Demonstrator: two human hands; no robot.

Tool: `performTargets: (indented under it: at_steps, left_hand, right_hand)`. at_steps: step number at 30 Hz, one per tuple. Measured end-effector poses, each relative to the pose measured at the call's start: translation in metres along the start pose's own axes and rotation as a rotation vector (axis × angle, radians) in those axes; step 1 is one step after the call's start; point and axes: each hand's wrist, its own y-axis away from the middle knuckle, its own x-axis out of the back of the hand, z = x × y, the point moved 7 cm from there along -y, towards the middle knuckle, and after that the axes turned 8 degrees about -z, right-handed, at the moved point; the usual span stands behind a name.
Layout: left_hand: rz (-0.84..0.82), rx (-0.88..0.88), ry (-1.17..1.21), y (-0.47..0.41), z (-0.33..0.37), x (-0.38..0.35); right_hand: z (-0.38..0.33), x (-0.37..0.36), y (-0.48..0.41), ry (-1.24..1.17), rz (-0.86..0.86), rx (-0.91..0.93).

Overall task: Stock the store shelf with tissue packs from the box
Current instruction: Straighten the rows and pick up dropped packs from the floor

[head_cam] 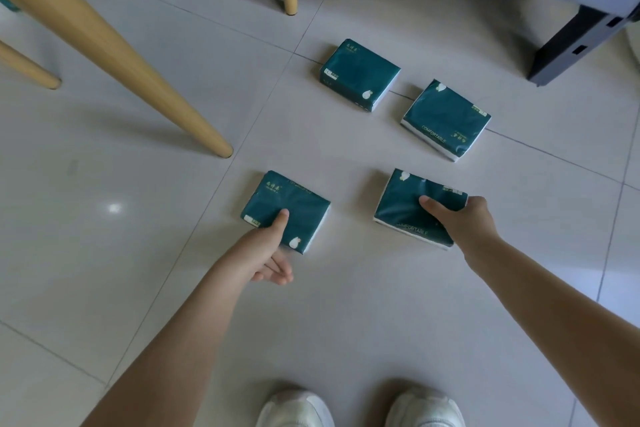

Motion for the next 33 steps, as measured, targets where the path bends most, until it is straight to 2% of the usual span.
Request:
performTargets:
  at_steps: [1, 3, 5, 7, 10, 13, 15, 19, 21, 23, 24, 27, 31, 33]
  left_hand:
    - [0.088, -0.017, -0.091, 0.003, 0.001, 0.006]
    - [0.421, -0.065, -0.369, 0.016, 0.007, 0.03]
    - [0.709, -0.156, -0.497, 0.028, 0.017, 0.049]
    - [0.799, -0.299, -0.488, 0.028, 0.025, 0.055]
    - [0.717, -0.458, -0.411, 0.014, 0.035, 0.052]
    - [0.682, -0.479, -0.31, 0.007, 0.035, 0.048]
    - [0.669, -0.469, -0.282, 0.004, 0.033, 0.043]
    - [0.587, -0.419, -0.226, -0.001, 0.027, 0.037]
    - [0.56, -0.42, -0.191, -0.004, 0.024, 0.037]
    - [0.564, -0.429, -0.148, -0.006, 0.023, 0.04]
    - [0.566, -0.443, -0.128, -0.006, 0.023, 0.041]
    - [0.544, -0.462, -0.033, -0.009, 0.025, 0.041]
    - [0.455, -0.434, 0.189, -0.018, 0.019, 0.039]
    - [0.407, -0.442, 0.28, -0.021, 0.018, 0.037]
  right_hand:
    - [0.001, 0.0, -0.001, -0.004, -0.012, -0.007]
    - [0.003, -0.001, -0.001, -0.005, -0.024, -0.022]
    - [0.005, 0.0, 0.001, 0.031, -0.012, -0.044]
    - [0.004, 0.001, 0.006, 0.084, 0.011, -0.052]
    - [0.004, 0.003, 0.014, 0.223, 0.051, -0.064]
    - [0.009, 0.006, 0.017, 0.446, 0.064, -0.127]
    - [0.013, -0.002, 0.019, 0.465, -0.021, -0.168]
    - [0.017, -0.032, 0.029, 0.321, -0.285, -0.258]
    - [0.009, -0.025, 0.026, 0.429, -0.202, -0.155]
    - [-0.009, -0.006, 0.021, 0.559, 0.02, 0.076]
    - [-0.017, -0.001, 0.021, 0.542, 0.073, 0.182]
    - [-0.028, -0.008, 0.015, 0.473, 0.012, 0.313]
    - [-0.035, -0.027, 0.008, 0.579, -0.05, 0.353]
    - [-0.034, -0.029, 0.003, 0.586, -0.067, 0.312]
